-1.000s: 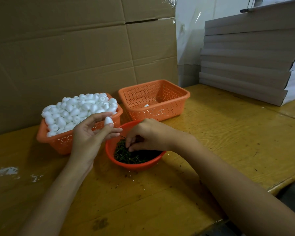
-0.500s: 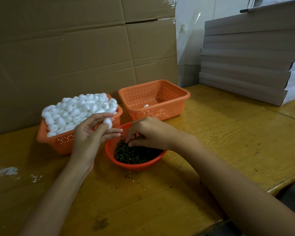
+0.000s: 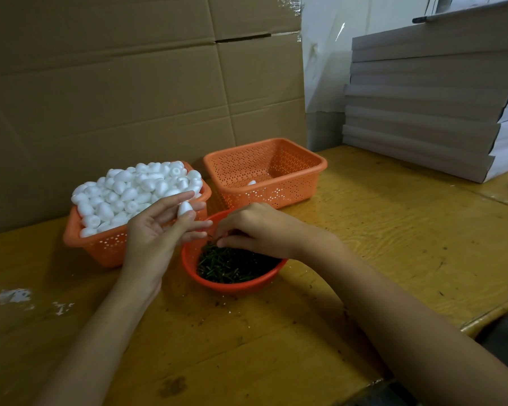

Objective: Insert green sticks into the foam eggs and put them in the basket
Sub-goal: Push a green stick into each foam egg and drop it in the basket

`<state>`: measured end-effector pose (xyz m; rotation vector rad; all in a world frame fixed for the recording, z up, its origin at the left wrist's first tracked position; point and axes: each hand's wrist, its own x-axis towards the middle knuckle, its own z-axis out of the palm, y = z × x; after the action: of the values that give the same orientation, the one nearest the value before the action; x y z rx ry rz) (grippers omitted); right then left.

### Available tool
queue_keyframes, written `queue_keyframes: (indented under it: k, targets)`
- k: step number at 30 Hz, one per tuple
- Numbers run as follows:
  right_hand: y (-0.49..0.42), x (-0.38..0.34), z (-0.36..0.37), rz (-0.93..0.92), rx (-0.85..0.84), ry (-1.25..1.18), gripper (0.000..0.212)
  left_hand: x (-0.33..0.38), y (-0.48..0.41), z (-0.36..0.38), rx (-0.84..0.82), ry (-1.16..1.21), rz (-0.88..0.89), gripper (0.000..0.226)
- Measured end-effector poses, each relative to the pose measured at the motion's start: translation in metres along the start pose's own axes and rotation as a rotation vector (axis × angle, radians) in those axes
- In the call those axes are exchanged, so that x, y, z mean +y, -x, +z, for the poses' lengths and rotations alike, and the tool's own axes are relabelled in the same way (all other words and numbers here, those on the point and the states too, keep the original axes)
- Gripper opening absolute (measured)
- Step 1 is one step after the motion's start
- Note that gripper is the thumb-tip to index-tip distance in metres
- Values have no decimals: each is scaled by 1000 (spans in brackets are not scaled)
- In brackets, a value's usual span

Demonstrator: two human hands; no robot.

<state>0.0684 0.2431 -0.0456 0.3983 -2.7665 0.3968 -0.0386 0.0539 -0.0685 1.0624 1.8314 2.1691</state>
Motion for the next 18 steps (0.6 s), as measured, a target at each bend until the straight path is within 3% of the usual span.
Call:
queue_keyframes:
  k: [18]
  targets:
    - [0, -1, -5, -18, 41, 58, 18, -4, -3, -1, 9, 14, -5, 25]
